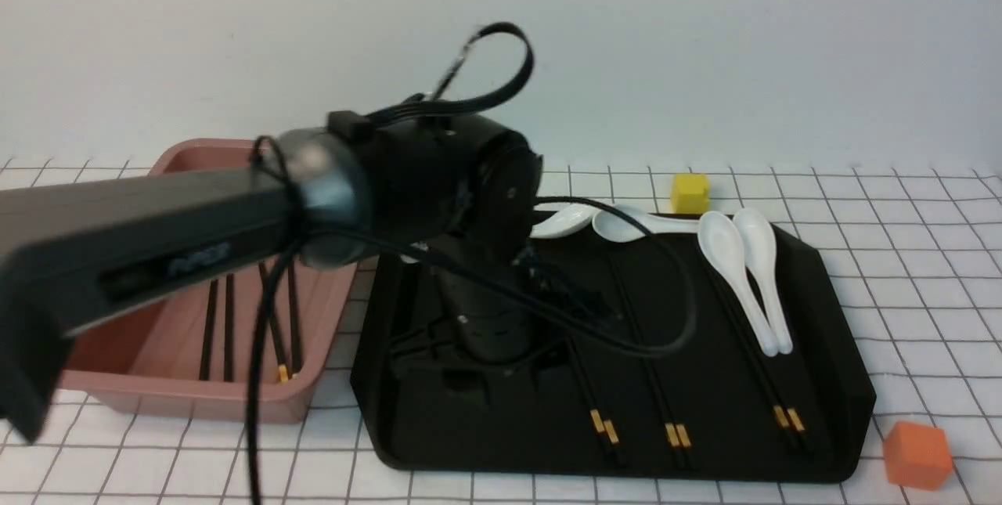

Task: On white black tablecloth take chopsticks from black tray and put them in box.
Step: 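Reach over to the black tray and grasp a pair of chopsticks with the left gripper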

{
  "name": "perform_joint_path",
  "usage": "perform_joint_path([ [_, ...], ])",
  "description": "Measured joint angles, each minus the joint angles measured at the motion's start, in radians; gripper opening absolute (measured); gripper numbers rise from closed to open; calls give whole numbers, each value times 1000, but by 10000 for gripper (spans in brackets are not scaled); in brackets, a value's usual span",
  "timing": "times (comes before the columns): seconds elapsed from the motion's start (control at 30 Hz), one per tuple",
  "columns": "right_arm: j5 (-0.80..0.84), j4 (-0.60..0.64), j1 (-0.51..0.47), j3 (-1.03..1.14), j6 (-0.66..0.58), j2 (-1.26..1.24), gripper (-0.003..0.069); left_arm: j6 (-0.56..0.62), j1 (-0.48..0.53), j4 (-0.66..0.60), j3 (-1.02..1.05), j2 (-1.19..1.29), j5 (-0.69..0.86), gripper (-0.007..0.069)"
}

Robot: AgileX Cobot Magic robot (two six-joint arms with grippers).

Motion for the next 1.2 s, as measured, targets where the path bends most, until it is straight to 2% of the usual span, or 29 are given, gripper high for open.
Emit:
perform_joint_path([
  [0.2, 0, 0, 0, 0, 0, 0, 240, -23, -8, 2, -174, 126, 3, 395],
  [0.4, 0, 0, 0, 0, 0, 0, 240, -23, -8, 5, -278, 234, 3, 372],
  [0.83, 0, 1, 0, 0, 0, 0, 240, -12, -8, 13, -358, 355, -15, 353],
  [0.93, 0, 1, 0, 0, 0, 0, 240, -4, -8, 13, -358, 356, -8, 300],
  [1.1, 0, 1, 0, 0, 0, 0, 240, -1, -8, 13, -359, 356, 24, 114],
  [1.2, 0, 1, 0, 0, 0, 0, 240, 3, -8, 13, -364, 354, 38, 105],
])
